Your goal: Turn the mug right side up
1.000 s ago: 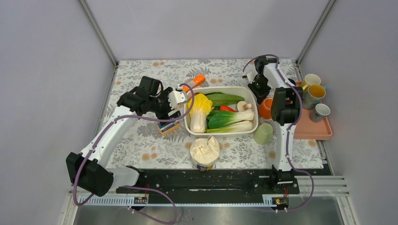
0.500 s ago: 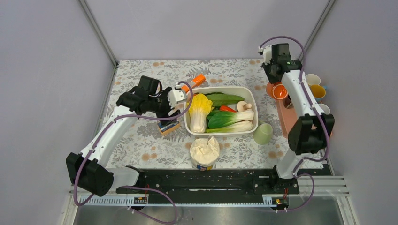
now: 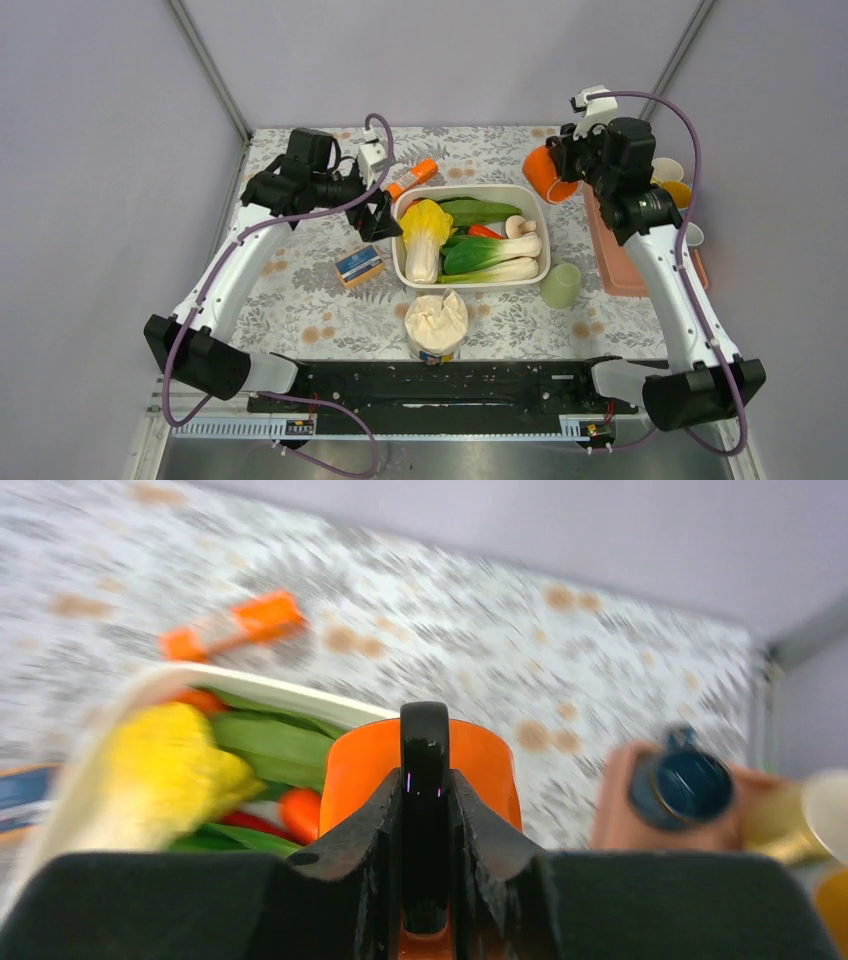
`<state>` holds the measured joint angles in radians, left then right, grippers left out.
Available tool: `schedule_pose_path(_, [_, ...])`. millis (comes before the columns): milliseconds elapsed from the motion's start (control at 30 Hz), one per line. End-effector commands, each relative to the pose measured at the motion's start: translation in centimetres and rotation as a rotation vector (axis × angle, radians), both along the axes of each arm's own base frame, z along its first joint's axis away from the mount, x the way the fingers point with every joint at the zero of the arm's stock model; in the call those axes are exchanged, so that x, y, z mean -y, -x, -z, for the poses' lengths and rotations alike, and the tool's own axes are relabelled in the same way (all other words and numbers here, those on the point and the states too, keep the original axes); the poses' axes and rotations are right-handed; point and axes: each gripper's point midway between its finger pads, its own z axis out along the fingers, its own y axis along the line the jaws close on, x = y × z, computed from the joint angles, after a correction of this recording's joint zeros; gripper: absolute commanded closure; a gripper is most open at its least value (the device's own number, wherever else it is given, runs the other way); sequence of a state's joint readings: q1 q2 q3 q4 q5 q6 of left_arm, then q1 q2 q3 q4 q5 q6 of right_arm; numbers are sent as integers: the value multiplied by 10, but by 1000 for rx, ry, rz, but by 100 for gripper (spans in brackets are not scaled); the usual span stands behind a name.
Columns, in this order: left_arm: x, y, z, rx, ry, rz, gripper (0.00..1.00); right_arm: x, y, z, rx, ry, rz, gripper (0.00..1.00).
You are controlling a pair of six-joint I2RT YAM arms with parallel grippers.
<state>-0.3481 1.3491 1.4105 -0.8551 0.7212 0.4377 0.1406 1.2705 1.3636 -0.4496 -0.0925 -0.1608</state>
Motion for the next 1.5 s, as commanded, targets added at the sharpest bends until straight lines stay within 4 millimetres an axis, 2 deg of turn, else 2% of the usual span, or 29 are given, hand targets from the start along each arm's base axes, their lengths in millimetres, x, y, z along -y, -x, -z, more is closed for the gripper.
schedule_pose_path(0, [29,5,-79,5,249,59,6,-77,38,-100,305,-245,-275,100])
schedule_pose_path(100, [39,13,-117,0,351,86,1,-115,68,-116,354,-361,-415,100])
schedule_pose_path(233, [47,19,-142,-24,432,79,1,-157,99,-134,397,-452,-568,100])
schedule_pose_path(367, [52,18,-149,-34,454,80,3,-183,117,-143,409,-512,-663,100])
schedule_pose_path(467, [56,21,-149,-35,454,107,6,-197,123,-146,406,-529,-708,100])
schedule_pose_path(700, [67,29,-150,-38,455,174,14,-215,131,-150,407,-564,-767,100])
schedule_pose_path(1000, [82,60,-138,-112,465,344,44,-223,134,-163,427,-616,-809,100])
schedule_pose_path(1133, [82,62,-143,-80,469,359,70,-227,135,-165,429,-636,-826,100])
schedule_pose_path(1233, [83,59,-143,-81,467,356,99,-231,135,-161,413,-643,-840,100])
schedule_pose_path(1400, [82,43,-121,-68,407,292,100,-236,132,-147,367,-606,-852,100])
schedule_pose_path(1433, [81,39,-115,-57,386,278,100,-235,130,-142,358,-579,-842,90])
schedule_pose_path(1467, [78,33,-106,-42,352,245,100,-234,128,-133,338,-544,-830,70])
